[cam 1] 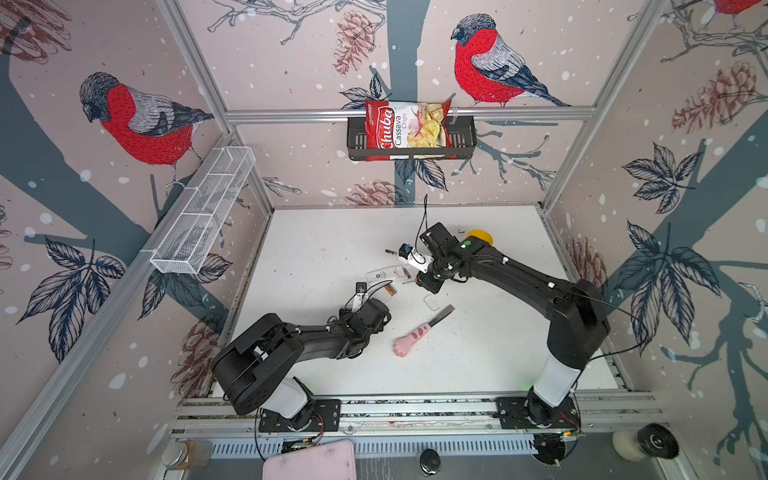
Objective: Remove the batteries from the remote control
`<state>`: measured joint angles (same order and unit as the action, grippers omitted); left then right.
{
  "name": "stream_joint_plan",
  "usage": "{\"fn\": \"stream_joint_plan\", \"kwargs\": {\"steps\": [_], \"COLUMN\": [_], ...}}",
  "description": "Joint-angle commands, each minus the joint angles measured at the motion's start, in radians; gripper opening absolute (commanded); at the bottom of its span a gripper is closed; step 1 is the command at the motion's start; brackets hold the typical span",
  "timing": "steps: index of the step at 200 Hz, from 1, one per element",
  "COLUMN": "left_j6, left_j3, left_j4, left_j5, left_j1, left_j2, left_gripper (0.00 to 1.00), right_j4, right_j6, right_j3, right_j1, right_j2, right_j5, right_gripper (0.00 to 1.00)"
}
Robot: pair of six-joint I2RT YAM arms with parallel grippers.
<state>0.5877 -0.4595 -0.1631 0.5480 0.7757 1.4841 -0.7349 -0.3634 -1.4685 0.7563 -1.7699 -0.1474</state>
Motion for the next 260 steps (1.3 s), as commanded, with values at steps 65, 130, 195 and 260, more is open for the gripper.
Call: {"fn": "stream_joint_plan", "kwargs": {"steps": [65, 130, 195, 260], "left_j6": [0.041, -0.038, -0.084, -0.094], "left_j3": [0.007, 0.126, 0.075, 0.062], "left_j4": [-0.005, -0.185, -0.140, -0.179], "left_j5": [0.075, -0.044, -0.251, -0.401], "left_j1": [-0.077, -0.128, -0.197, -0.256], "left_j2": [0.003, -0.251, -0.306, -0.260], "left_gripper": [0.89, 0.87, 0.77, 0.75], "right_j4": [-0.001, 0.023, 0.061, 0.088], "right_j6": [0.001, 0.002, -0.015, -0.038], "right_j3": [-0.010, 0.016, 0.016, 0.003], "right_j1": [0.018, 0.034, 0.044, 0.042], "right_j2": [0.000, -0.001, -0.026, -0.067], "right_j5": [-0.013, -0.011, 0.001, -0.008], "right_gripper": [0.00, 0.00, 0.00, 0.00]}}
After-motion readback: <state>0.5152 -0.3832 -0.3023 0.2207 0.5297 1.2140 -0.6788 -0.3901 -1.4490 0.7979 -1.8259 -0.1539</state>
